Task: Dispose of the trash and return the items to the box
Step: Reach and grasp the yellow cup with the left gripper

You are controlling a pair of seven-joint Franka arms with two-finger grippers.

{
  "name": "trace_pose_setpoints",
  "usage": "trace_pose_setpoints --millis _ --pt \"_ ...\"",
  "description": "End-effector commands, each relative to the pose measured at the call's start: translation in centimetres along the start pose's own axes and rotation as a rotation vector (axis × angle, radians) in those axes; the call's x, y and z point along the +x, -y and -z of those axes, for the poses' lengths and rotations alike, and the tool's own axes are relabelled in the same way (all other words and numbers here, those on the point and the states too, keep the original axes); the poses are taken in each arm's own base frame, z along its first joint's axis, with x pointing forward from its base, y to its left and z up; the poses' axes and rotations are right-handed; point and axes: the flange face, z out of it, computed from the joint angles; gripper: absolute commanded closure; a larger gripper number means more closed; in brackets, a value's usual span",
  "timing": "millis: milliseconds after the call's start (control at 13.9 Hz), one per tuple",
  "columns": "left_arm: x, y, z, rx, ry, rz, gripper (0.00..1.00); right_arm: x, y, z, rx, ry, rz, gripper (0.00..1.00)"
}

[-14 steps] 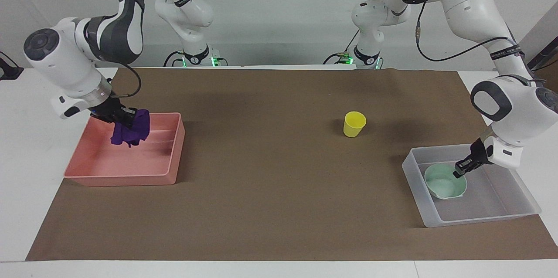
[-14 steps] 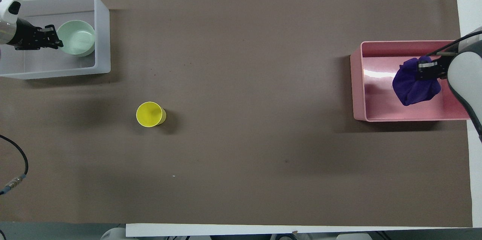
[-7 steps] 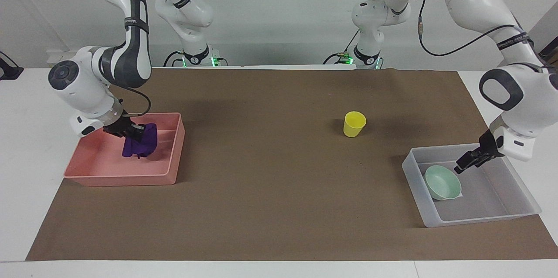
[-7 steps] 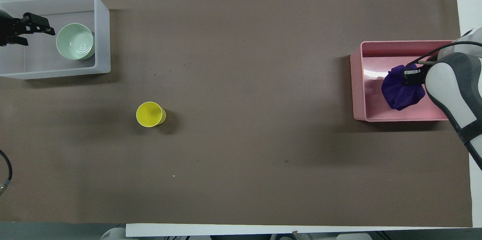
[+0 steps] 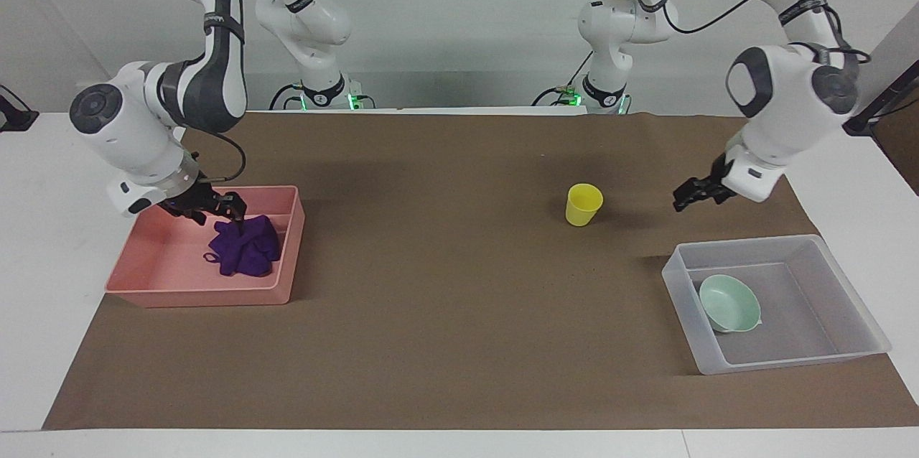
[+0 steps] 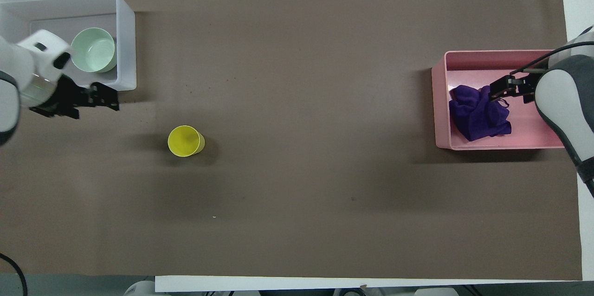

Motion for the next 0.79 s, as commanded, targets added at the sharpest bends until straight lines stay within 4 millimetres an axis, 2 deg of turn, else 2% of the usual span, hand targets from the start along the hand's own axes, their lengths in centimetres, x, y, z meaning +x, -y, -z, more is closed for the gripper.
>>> trace_pose_setpoints --millis 0,72,288,360,432,505,721 --pt "-4.3 -3.2 -2.4 0.015 -0.048 0.027 0.00 -0.2 2.6 4.9 -0.001 0.014 0.045 0.01" --pt "-5.4 -3.8 -3.9 0.009 -0.067 0.027 0.00 -0.4 3.4 6.6 -0.004 0.023 0.058 0.01" --pt "-7.0 -5.9 -7.0 0.002 -0.097 0.033 0.01 -1.8 4.5 10.8 -0.012 0.040 0.070 0.01" --pt "-7.2 -6.3 -7.7 -0.002 -0.107 0.049 0.09 -2.5 4.7 11.7 -0.019 0.037 0.071 0.01" --pt "-7.6 -6.7 -8.3 -0.004 -0.110 0.068 0.78 -3.0 4.8 12.4 -0.026 0.030 0.071 0.01" --pt "-7.8 -6.9 -8.7 -0.001 -0.107 0.048 1.00 -3.6 4.9 13.2 -0.036 0.025 0.071 0.01" --pt "-7.5 -6.6 -8.6 -0.003 -0.113 0.047 1.00 -4.9 4.9 14.5 -0.044 0.020 0.066 0.01"
